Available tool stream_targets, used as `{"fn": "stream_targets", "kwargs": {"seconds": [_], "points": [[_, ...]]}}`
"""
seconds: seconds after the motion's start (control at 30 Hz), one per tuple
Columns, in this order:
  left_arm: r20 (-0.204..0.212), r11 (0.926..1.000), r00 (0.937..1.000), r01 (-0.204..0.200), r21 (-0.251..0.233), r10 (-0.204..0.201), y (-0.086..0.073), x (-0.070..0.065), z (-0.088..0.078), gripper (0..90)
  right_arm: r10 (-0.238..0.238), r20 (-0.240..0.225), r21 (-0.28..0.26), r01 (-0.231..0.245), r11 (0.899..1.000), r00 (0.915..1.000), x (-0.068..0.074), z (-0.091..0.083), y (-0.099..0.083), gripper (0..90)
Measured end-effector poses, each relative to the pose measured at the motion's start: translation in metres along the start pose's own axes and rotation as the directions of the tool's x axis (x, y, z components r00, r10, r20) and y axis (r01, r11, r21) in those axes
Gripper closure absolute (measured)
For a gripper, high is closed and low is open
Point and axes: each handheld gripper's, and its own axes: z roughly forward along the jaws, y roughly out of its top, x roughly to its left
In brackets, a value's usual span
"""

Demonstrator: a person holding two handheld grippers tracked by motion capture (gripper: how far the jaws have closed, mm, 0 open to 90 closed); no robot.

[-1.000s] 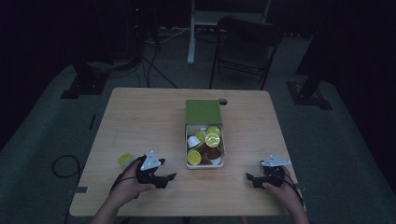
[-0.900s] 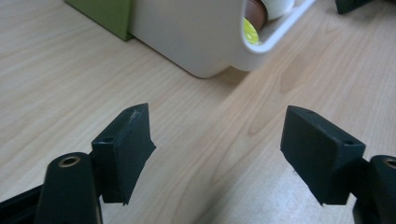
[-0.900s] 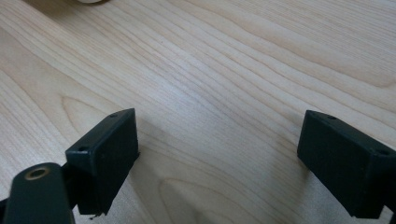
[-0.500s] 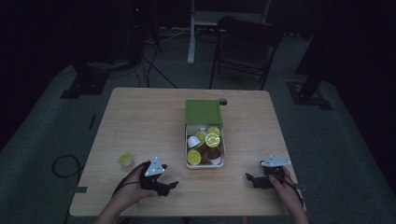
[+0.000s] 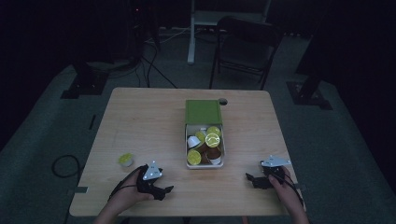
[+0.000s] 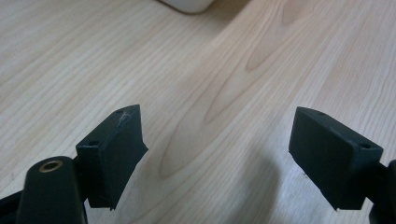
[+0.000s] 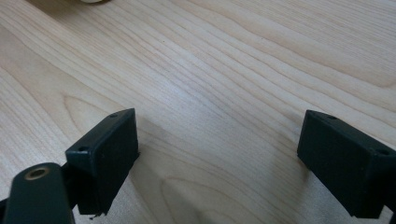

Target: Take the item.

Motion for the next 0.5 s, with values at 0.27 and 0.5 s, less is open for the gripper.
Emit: {"fn": "stream_targets", "kwargs": {"seconds": [0.27, 0.5], "points": [[-0.006, 0.9995, 0.9998, -0.018, 0.026, 0.018, -0.0071, 0.0005, 0.0031, 16.3, 0.0, 0.0, 0.0, 0.0, 1.0, 1.0, 0.0, 0.0, 0.0, 11.9], [-0.015, 0.9996, 0.9997, -0.018, 0.021, 0.018, -0.0071, 0.0013, 0.0038, 16.3, -0.001, 0.001, 0.0, 0.001, 1.0, 1.0, 0.0001, 0.0, 0.0, 12.0]]}}
